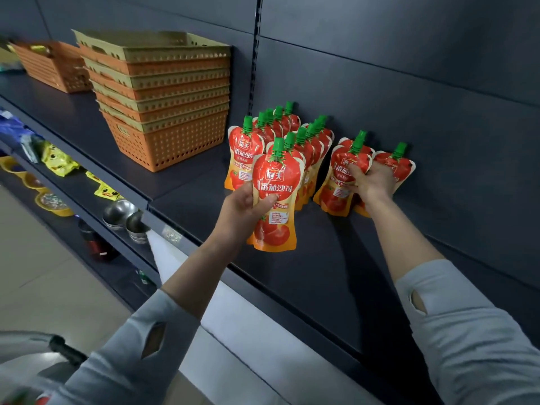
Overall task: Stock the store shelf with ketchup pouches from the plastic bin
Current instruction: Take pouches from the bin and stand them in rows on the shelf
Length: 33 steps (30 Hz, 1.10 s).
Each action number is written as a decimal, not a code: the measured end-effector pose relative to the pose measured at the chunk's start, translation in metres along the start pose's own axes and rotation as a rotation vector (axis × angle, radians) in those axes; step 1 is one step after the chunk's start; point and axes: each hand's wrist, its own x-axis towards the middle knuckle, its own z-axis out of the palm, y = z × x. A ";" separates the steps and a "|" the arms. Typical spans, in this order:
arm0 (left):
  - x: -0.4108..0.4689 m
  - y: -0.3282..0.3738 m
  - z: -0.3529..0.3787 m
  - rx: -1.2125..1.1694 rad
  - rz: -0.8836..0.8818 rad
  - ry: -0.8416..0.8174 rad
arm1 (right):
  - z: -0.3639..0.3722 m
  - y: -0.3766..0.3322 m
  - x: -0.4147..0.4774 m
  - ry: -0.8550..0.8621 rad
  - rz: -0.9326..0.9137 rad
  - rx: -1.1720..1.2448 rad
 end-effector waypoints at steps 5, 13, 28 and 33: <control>0.003 -0.002 0.005 0.014 0.001 -0.025 | 0.001 -0.008 -0.007 0.032 -0.058 -0.061; 0.002 -0.003 0.018 0.037 -0.004 -0.094 | -0.033 -0.050 -0.086 0.177 -0.312 -0.113; 0.001 -0.054 0.068 0.400 0.090 -0.151 | -0.064 -0.033 -0.104 -0.096 -0.152 0.048; 0.006 -0.074 0.083 0.724 0.208 -0.270 | -0.055 -0.022 -0.084 -0.011 -0.166 -0.047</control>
